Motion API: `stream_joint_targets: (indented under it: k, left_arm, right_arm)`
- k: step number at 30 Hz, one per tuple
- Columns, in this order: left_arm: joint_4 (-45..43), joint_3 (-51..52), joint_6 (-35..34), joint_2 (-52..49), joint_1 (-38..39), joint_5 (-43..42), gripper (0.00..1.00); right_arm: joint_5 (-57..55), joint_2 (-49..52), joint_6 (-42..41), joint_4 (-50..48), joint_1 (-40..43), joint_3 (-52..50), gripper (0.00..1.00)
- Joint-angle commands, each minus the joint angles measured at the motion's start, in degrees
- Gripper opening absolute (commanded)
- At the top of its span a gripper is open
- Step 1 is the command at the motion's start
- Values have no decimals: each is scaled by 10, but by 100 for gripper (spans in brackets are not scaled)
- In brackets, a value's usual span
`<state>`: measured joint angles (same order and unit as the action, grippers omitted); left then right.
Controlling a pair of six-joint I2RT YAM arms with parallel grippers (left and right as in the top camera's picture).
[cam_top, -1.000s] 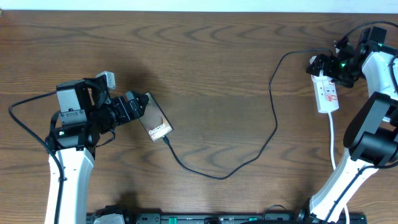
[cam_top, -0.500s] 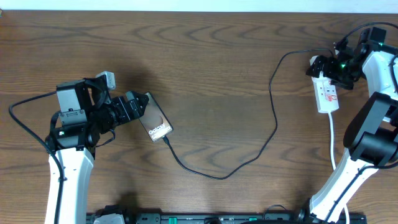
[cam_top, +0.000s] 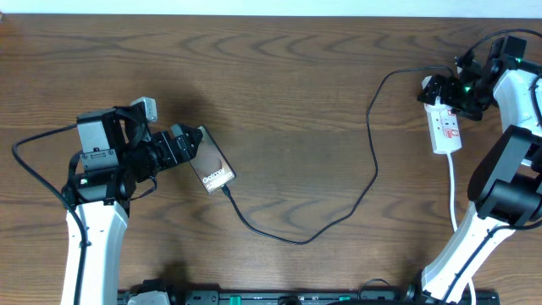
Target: Plug charger to phone and switch on socket
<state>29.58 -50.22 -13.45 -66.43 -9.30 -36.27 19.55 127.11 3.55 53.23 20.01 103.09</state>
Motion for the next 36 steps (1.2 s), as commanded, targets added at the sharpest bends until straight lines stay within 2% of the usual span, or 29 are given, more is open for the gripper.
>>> stream_joint_targets:
  k: [1, 36]
  left_arm:
    - [0, 0, 10, 2, 0, -1, 89]
    - [1, 0, 10, 2, 0, 10, 89]
  right_arm:
    - [-2, 3, 8, 2, -5, 12, 99]
    - [1, 5, 7, -5, -15, -9, 99]
